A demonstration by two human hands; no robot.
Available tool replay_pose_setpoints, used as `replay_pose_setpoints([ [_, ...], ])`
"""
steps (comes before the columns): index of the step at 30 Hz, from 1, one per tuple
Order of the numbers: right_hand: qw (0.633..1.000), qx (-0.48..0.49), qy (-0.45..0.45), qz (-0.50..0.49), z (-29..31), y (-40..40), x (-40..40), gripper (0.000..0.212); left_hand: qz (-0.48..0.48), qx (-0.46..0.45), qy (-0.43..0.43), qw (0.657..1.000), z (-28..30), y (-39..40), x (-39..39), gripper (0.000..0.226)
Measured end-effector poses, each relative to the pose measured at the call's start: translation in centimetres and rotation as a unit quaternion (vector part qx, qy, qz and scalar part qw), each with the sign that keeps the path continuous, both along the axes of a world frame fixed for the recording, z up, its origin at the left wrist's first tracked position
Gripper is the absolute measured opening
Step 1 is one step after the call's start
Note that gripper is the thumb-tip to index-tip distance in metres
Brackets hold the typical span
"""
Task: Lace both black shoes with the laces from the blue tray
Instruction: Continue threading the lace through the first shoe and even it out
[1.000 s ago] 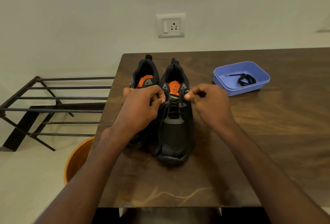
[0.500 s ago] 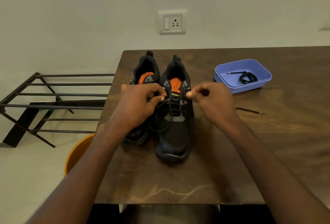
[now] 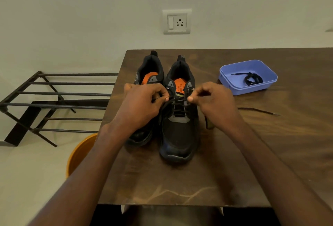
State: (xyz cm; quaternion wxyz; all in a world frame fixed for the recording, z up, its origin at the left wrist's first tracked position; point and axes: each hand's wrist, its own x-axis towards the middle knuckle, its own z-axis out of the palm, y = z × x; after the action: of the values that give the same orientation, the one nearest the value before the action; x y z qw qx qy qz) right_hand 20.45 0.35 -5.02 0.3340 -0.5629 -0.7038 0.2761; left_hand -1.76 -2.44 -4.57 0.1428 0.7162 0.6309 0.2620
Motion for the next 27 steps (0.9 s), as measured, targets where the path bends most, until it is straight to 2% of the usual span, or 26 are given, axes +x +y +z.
replay_pose_setpoints([
  [4,0.991,0.009,0.047,-0.123,0.4,1.3,2.8,0.004,-0.002,-0.010,-0.008,1.000,0.0,0.1,0.0,0.008],
  [6,0.995,0.003,0.064,-0.079,0.5,1.0,3.0,0.008,-0.005,-0.011,-0.013,1.000,0.0,0.1,0.1,0.003],
  [7,0.997,-0.017,0.066,-0.043,0.6,0.6,2.4,0.010,-0.003,-0.013,-0.014,1.000,0.0,0.0,0.2,0.007],
  [9,0.999,-0.042,0.008,0.013,0.4,0.0,0.7,0.006,-0.002,-0.015,-0.016,1.000,-0.1,0.0,0.3,0.008],
  [11,0.999,-0.023,-0.042,0.020,0.1,-0.1,-0.2,0.009,-0.005,-0.009,-0.012,1.000,-0.3,0.1,0.3,0.004],
  [15,0.988,-0.045,0.080,-0.125,0.4,0.8,1.4,0.005,-0.007,0.002,-0.003,1.000,-0.2,0.1,0.2,0.006],
  [17,0.981,-0.035,0.063,-0.179,0.3,1.0,2.5,0.002,-0.003,0.013,0.011,1.000,-0.2,0.1,0.3,0.007],
  [20,0.991,0.019,0.000,-0.135,0.2,0.8,2.2,0.021,0.004,0.031,0.017,0.999,-0.2,-0.1,0.7,0.008],
  [24,0.999,0.024,-0.034,-0.017,0.3,-0.1,-0.2,0.006,-0.001,0.029,-0.005,1.000,-0.2,-0.1,1.0,0.006],
  [27,0.999,0.004,-0.025,-0.021,0.1,0.0,-0.2,0.012,-0.006,0.036,-0.004,0.999,-0.3,0.0,0.8,0.004],
])
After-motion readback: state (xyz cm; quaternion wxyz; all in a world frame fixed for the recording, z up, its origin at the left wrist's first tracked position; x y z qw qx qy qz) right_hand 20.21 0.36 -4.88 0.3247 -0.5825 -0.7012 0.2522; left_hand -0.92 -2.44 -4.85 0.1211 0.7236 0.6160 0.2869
